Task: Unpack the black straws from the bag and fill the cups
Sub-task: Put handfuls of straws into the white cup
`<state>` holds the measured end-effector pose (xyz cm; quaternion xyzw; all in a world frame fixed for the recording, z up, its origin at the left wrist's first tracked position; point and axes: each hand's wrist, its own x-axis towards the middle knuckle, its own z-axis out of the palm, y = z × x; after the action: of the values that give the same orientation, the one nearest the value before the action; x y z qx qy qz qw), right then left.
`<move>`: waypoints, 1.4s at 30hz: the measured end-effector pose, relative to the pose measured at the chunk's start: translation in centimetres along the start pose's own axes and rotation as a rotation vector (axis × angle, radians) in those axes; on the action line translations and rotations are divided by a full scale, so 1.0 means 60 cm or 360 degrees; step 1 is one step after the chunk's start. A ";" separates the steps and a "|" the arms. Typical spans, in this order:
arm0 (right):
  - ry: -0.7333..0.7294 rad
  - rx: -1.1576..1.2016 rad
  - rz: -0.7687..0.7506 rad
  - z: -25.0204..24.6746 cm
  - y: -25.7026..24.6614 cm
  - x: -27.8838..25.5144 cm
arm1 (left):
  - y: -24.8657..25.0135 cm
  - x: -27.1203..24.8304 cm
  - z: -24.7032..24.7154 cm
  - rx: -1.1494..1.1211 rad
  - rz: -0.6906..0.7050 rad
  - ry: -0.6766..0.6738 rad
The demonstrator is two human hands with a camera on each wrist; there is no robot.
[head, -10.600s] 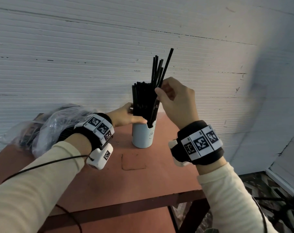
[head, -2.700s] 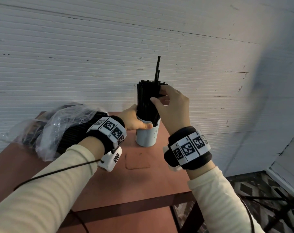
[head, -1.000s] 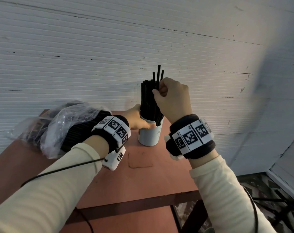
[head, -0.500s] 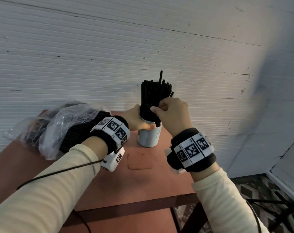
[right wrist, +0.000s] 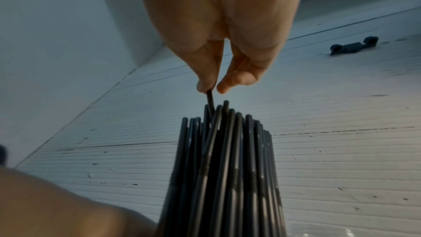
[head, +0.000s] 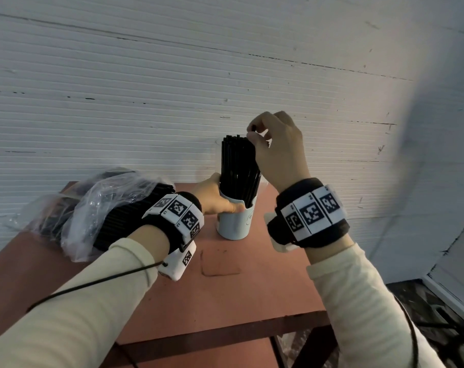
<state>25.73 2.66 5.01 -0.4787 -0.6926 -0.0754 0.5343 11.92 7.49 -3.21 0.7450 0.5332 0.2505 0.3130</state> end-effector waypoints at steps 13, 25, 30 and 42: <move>-0.0018 0.0039 0.0137 0.008 0.009 -0.036 | 0.003 0.000 0.000 0.0011 0.0029 -0.0001; -0.0114 -0.0040 -0.0011 0.027 0.003 -0.053 | -0.006 0.006 0.001 0.0028 -0.0022 -0.0003; 0.0009 -0.0313 -0.0264 0.026 0.021 -0.046 | -0.009 0.009 0.000 0.0023 -0.0006 -0.0005; -0.0154 -0.0176 -0.0286 0.043 0.042 -0.045 | -0.019 0.012 -0.003 -0.0177 0.0118 -0.0026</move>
<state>25.80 4.01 0.72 -0.4466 -0.7524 -0.1381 0.4641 11.28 8.47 -3.93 0.7477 0.4879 0.2850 0.3488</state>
